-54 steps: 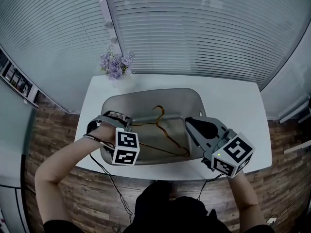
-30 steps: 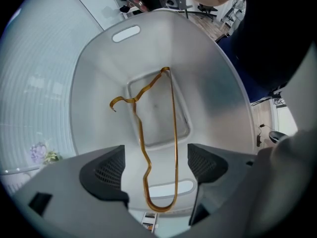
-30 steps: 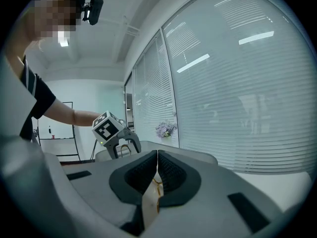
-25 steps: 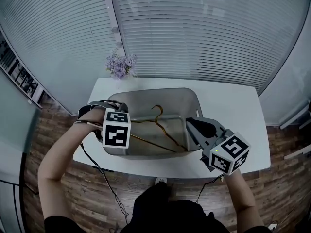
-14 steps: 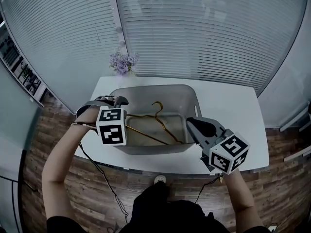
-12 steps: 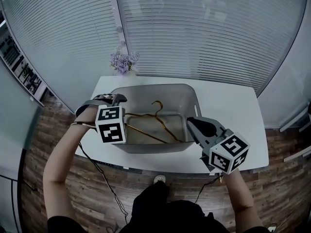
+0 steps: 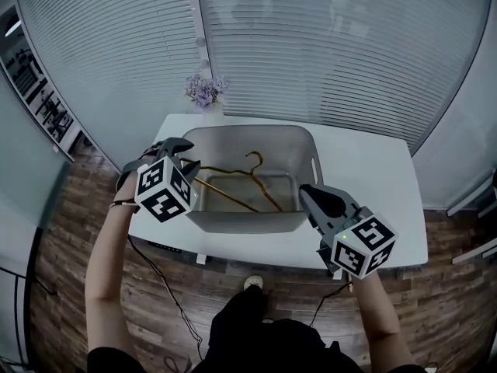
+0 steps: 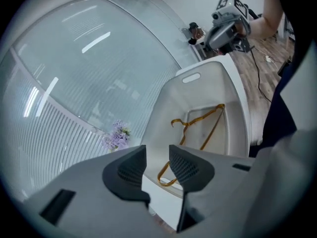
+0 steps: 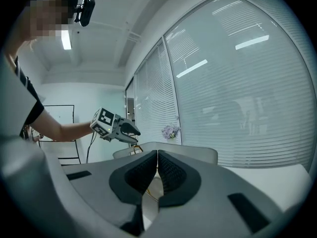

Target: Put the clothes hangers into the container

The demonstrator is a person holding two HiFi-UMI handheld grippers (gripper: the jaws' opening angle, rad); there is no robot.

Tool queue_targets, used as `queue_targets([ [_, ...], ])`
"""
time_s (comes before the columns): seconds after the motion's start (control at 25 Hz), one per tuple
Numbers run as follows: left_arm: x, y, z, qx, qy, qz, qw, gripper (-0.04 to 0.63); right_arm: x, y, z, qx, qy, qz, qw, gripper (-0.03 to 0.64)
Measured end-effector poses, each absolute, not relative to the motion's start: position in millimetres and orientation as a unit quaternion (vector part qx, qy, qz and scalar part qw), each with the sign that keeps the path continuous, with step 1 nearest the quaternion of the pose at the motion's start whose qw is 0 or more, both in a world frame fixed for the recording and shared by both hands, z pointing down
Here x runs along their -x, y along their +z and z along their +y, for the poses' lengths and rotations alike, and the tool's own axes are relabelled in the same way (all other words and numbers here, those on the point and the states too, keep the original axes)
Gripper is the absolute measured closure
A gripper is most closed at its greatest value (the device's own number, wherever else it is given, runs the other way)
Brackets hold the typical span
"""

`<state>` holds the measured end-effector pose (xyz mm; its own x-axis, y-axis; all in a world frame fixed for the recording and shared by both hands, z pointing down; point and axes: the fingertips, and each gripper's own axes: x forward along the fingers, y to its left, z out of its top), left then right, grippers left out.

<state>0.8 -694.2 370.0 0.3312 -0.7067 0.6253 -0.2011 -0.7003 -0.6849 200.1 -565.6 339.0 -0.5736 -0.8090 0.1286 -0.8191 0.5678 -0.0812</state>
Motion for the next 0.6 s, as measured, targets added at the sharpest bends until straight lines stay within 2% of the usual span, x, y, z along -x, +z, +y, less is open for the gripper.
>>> queue_targets([
  [0.2,9,349,-670,0.82,-0.402,0.358,0.195,0.499,-196,335,-540,-0.465,0.048,-0.883,0.031,0.589],
  [0.6,23,341,-584,0.862,-0.254,0.425,0.108,0.531,-195,333,-482,-0.493,0.038,-0.869,-0.008,0.589],
])
